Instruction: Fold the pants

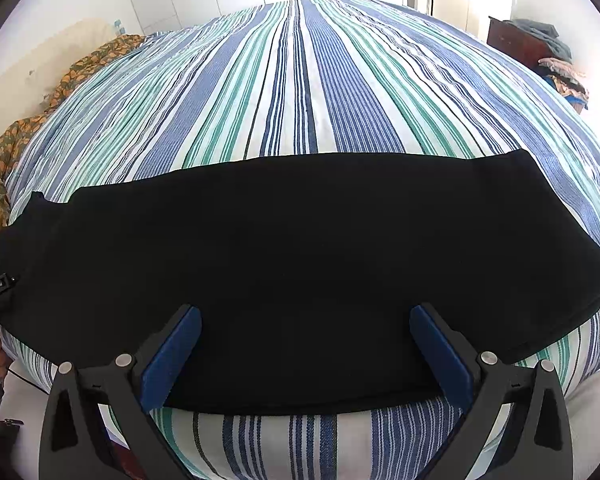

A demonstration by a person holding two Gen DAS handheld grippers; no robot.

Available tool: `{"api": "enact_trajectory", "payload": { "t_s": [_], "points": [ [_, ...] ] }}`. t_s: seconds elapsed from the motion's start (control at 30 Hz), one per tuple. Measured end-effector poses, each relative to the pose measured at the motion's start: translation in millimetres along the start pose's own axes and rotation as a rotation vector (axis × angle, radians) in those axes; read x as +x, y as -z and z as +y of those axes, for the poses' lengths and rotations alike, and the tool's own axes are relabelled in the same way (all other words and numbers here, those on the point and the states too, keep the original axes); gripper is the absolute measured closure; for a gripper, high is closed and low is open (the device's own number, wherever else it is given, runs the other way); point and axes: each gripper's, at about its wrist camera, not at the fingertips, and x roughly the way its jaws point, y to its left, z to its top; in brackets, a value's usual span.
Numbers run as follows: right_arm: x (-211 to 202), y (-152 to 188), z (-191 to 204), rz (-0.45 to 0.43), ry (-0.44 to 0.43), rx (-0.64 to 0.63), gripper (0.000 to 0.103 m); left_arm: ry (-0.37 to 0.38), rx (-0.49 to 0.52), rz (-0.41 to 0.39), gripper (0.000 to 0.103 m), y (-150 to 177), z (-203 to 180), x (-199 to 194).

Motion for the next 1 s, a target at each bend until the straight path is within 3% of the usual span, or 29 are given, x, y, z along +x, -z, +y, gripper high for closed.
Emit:
{"api": "enact_trajectory", "payload": {
  "t_s": [1.0],
  "points": [
    [-0.3,1.2,3.4,-0.009,0.013,-0.006,0.0,-0.003,0.001,-0.002,0.004,-1.0,-0.9,1.2]
  ]
}}
